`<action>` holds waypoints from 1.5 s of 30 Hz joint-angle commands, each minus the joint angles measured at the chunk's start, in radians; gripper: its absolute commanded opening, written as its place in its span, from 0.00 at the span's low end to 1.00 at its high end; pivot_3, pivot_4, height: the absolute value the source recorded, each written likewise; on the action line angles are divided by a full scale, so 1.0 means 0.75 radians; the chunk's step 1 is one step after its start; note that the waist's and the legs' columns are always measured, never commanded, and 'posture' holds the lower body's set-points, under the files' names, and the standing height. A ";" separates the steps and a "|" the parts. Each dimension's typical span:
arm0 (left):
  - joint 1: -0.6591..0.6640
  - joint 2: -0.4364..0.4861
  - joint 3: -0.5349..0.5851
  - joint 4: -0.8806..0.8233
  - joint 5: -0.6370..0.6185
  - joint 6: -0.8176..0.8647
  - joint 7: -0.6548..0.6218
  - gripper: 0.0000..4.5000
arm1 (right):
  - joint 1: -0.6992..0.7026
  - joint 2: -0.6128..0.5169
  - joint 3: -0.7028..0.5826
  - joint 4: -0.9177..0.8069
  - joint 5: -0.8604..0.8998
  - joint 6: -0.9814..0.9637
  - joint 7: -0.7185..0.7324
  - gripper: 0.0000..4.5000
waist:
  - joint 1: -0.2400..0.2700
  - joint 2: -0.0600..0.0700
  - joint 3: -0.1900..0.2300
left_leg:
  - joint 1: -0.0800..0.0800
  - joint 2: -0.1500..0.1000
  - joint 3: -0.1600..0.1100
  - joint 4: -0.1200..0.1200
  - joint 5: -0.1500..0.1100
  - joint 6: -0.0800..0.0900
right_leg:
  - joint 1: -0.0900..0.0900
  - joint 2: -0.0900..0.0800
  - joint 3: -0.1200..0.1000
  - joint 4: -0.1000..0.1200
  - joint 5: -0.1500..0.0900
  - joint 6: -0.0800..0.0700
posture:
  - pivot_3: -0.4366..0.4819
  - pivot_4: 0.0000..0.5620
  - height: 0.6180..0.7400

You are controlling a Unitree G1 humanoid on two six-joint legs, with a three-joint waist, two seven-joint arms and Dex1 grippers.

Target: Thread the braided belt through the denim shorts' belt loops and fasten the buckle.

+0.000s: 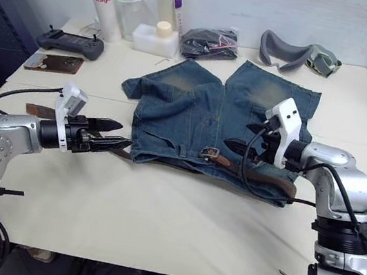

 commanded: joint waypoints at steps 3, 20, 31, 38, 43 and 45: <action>0.031 0.007 0.018 -0.095 -0.024 -0.141 -0.021 0.99 | 0.024 -0.082 0.076 -0.179 0.047 -0.036 0.111 1.00 | -0.023 -0.004 0.002 | 0.000 0.002 0.000 -0.012 0.010 -0.004 | -0.002 -0.001 0.000 -0.007 0.000 0.003 | 0.48 0.27 0.19; -0.139 -0.008 -0.234 0.145 0.236 -0.544 -0.041 1.00 | 0.006 0.161 0.364 -0.376 0.122 0.039 0.041 0.26 | -0.031 -0.006 0.003 | 0.002 0.009 -0.002 -0.018 0.015 -0.014 | -0.004 0.001 -0.004 -0.011 -0.002 0.023 | 0.48 0.27 0.19; -0.367 -0.178 -0.421 0.557 0.517 -0.808 0.051 1.00 | -0.020 0.234 0.423 -0.302 0.049 0.061 -0.090 0.01 | -0.036 -0.008 0.002 | 0.002 0.007 -0.003 -0.020 0.017 -0.015 | -0.005 0.003 -0.007 -0.008 0.001 0.029 | 0.48 0.27 0.19; -0.361 -0.177 -0.425 0.592 0.560 -0.852 0.026 1.00 | -0.018 0.215 0.460 -0.263 0.011 0.090 -0.123 0.01 | -0.042 -0.008 0.002 | 0.003 0.008 -0.004 -0.023 0.018 -0.017 | -0.006 0.003 -0.008 -0.008 0.002 0.031 | 0.48 0.27 0.19; -0.350 -0.179 -0.417 0.591 0.571 -0.855 0.023 1.00 | -0.003 0.226 0.556 -0.218 -0.055 0.060 -0.130 0.01 | -0.043 -0.008 0.002 | 0.003 0.007 -0.004 -0.023 0.018 -0.017 | -0.006 0.003 -0.008 -0.008 0.002 0.031 | 0.48 0.27 0.19; -0.351 -0.180 -0.416 0.593 0.575 -0.856 0.022 1.00 | 0.002 0.243 0.575 -0.203 -0.065 0.052 -0.128 0.01 | -0.045 -0.008 0.002 | 0.004 0.007 -0.004 -0.024 0.018 -0.017 | -0.006 0.003 -0.008 -0.008 0.002 0.032 | 0.48 0.27 0.19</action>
